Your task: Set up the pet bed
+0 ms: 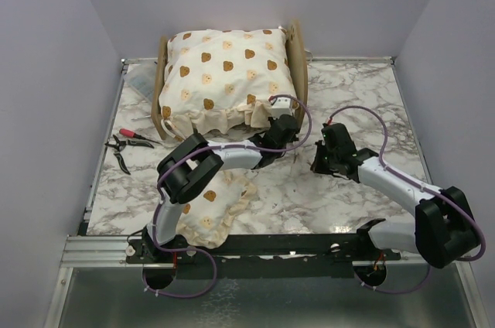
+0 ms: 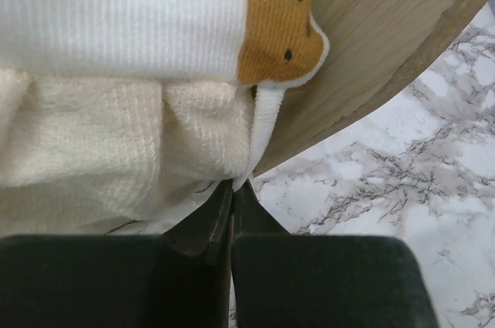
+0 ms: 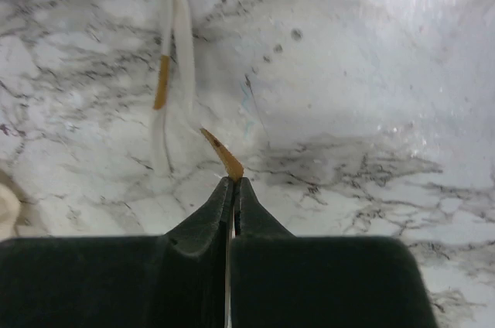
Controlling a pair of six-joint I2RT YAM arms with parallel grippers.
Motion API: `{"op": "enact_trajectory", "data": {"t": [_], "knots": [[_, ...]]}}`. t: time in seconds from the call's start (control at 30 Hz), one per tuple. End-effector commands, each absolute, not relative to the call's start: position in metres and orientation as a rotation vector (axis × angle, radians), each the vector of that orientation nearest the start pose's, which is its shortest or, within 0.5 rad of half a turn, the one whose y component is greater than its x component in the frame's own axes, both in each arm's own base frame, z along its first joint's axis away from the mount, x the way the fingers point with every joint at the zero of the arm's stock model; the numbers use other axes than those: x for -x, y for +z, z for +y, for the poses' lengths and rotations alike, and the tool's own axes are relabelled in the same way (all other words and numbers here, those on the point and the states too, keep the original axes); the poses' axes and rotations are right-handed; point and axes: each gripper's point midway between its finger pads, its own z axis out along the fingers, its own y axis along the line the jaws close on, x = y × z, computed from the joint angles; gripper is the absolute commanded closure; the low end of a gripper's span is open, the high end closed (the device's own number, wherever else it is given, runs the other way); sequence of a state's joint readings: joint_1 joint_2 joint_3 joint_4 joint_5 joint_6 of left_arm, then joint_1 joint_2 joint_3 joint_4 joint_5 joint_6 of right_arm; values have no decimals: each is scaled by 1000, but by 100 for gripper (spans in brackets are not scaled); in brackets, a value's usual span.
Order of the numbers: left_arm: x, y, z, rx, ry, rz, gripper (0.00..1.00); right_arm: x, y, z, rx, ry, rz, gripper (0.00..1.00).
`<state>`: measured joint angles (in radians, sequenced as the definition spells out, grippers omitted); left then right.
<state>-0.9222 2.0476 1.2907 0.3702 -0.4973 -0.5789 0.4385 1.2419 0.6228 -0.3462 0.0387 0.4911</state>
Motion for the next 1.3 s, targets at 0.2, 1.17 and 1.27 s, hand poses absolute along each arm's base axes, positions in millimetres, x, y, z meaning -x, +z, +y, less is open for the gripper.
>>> {"op": "enact_trajectory", "data": {"t": [0.2,1.17,1.27], "knots": [[-378,106,-411,-81,-607,1938,100,-333,90,165,-64,507,2358,100],[-364,113,-409,-126,-710,1966,100,-385,65,154,-319,458,2228,100],[-363,113,-410,-136,-721,1971,100,-388,71,161,-299,506,2204,100]]}}
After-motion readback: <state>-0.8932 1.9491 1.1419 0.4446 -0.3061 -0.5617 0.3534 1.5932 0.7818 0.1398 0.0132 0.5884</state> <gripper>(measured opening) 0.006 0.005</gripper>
